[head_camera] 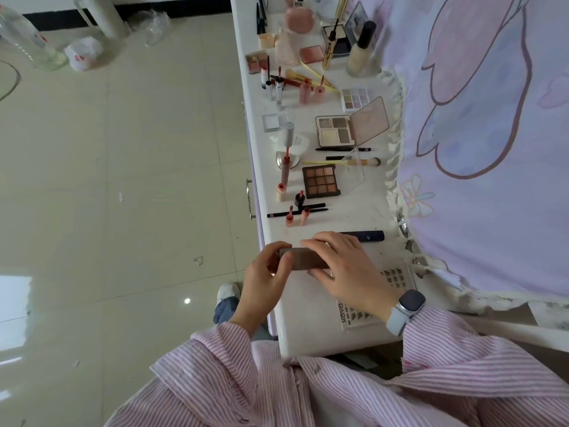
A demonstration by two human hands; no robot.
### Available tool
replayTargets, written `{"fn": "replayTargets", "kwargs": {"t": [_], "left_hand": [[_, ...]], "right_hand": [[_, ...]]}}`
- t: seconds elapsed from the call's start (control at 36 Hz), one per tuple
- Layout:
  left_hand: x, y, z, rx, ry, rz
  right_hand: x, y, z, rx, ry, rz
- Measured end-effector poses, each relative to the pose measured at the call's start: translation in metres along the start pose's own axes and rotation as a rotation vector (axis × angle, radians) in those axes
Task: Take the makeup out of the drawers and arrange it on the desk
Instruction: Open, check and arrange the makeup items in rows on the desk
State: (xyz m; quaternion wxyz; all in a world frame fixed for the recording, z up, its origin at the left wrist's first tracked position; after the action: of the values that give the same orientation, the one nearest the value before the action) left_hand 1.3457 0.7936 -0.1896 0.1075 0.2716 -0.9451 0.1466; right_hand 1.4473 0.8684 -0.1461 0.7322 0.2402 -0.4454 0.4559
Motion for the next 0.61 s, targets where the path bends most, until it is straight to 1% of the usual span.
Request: {"fn": "replayTargets", "kwargs": {"t": [0.08,0.14,0.28,0.36,0.42,0.5,0.53,0.56,0.61], "left_hand": [[0.020,0.000,0.004,0.042,-0.079,-0.077],[0.028,0.001,0.005,0.070,-0.109,-0.093],[0.035,0.001,0.014,0.157,-0.116,-0.040],[0.033,0.000,0.014,0.119,0.058,0.057],[0.023,0.000,0.010,0.068,0.193,0.175],[0.004,-0.003,0.005,0.062,0.351,0.380],[0.001,-0.003,0.003,0.045,0.396,0.398],[0.001,-0.003,-0.001,0.011,0.441,0.377],[0.005,0.001,-0.011,-0.102,0.526,0.263]], "right_hand": [[-0.004,0.002,-0.007,-0.103,0.063,0.091],[-0.006,0.004,-0.008,-0.154,0.213,0.131],[-0.010,0.009,-0.004,-0.263,0.535,0.154],[-0.008,0.010,-0.007,-0.324,0.615,0.163],[-0.008,0.010,-0.007,-0.335,0.644,0.175],[-0.007,0.010,-0.008,-0.352,0.748,0.194],[-0.006,0.010,-0.008,-0.355,0.795,0.189],[-0.004,0.009,-0.008,-0.367,0.846,0.176],[0.000,0.009,-0.013,-0.441,0.942,0.126]]}}
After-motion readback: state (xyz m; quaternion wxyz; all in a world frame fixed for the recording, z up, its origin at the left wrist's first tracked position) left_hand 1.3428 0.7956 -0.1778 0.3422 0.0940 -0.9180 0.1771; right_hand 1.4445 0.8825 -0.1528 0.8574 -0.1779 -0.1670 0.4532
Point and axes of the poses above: each hand's wrist, its own y-axis towards the middle knuckle, its own x-axis out of the back of the hand, z = x × y, the point moved 9 cm from there along y, towards the middle knuckle, and after that the axes turned 4 degrees about y, right-handed, at the moved point
